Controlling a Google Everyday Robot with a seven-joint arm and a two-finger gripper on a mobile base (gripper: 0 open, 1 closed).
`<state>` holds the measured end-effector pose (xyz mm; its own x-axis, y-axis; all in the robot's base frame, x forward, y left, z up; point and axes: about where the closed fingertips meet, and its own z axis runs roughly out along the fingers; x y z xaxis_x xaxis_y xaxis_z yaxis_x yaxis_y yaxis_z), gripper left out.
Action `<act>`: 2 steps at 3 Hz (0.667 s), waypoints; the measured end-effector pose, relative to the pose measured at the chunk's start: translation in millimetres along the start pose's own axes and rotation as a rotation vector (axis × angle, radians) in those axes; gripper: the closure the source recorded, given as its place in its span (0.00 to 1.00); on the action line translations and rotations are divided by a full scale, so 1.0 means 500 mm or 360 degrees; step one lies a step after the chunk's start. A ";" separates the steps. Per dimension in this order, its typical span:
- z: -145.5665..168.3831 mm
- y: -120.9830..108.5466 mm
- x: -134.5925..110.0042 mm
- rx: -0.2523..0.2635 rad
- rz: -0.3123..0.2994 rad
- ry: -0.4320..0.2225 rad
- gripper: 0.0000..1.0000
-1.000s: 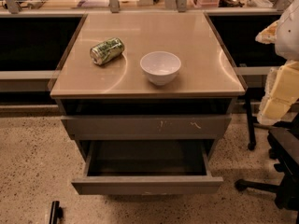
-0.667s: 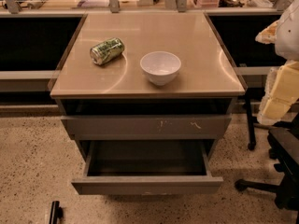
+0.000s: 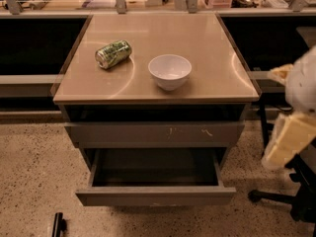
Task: Close middle drawer
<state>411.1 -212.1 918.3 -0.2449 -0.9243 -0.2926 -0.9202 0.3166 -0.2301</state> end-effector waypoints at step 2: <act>0.169 0.115 0.083 -0.0093 0.0286 -0.0257 0.18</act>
Offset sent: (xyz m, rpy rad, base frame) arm -0.0218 0.0060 -0.0650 0.1527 0.0336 -0.0345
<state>373.7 -214.2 814.7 -0.3584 -0.8068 -0.4697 -0.8836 0.4555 -0.1081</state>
